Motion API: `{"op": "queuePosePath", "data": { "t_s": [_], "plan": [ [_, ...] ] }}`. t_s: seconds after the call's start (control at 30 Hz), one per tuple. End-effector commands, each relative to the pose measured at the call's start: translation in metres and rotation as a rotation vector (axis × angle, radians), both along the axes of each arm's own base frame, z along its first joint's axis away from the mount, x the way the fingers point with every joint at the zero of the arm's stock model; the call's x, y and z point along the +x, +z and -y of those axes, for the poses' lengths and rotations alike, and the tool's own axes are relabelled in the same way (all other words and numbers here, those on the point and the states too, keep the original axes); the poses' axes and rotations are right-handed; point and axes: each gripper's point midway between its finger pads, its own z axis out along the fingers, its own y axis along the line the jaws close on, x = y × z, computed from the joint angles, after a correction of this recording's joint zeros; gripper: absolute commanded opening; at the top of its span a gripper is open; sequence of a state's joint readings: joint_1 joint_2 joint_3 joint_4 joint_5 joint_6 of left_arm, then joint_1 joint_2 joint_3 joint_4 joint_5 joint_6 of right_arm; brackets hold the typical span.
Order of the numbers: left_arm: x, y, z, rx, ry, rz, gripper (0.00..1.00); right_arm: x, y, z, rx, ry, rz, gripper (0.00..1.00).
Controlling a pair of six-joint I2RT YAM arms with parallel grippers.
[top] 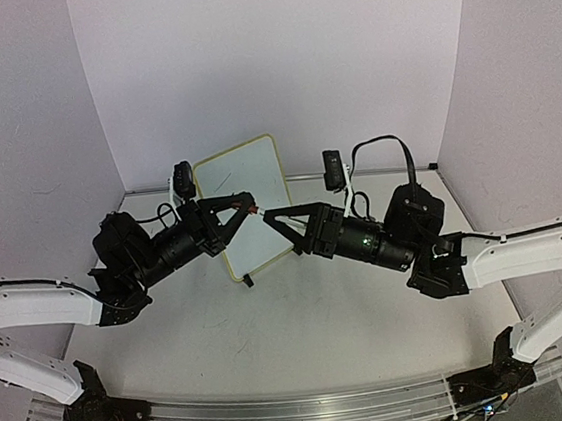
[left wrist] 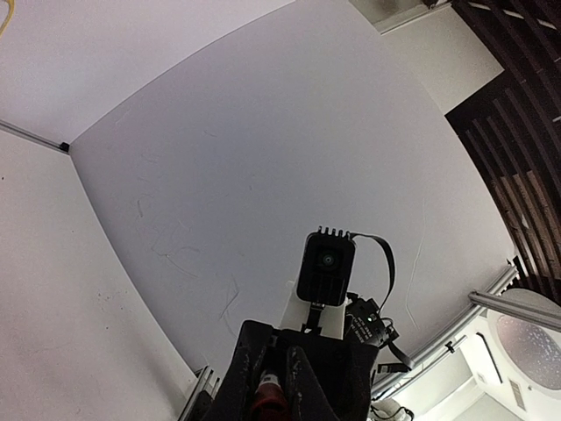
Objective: Write a sentence on the whiteboard
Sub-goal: Open the pen cap from the whiteboard marker.
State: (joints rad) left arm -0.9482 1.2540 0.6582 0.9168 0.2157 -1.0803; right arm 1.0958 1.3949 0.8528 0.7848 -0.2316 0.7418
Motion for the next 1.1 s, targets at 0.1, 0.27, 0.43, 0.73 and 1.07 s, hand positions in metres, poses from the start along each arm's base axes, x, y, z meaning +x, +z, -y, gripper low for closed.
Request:
{"op": "queuePosePath", "data": {
  "t_s": [0.1,0.27,0.43,0.73,1.07],
  "plan": [
    [0.001,0.007,0.003,-0.003,-0.009,0.011,0.0,-0.009,0.032,-0.002,0.077,0.034,0.045,0.46],
    [0.0,0.003,0.006,0.009,-0.019,0.005,0.0,-0.007,0.03,-0.001,0.075,0.025,0.037,0.32],
    [-0.001,0.002,0.007,0.011,-0.028,0.004,0.0,-0.005,0.027,0.001,0.074,0.013,0.027,0.23],
    [-0.002,0.0,0.003,0.007,-0.027,-0.007,0.0,-0.002,0.026,0.006,0.083,-0.017,0.023,0.18],
    [-0.003,-0.004,0.001,0.002,-0.026,-0.022,0.0,-0.001,0.024,0.005,0.084,-0.019,0.018,0.13]
  ]
}}
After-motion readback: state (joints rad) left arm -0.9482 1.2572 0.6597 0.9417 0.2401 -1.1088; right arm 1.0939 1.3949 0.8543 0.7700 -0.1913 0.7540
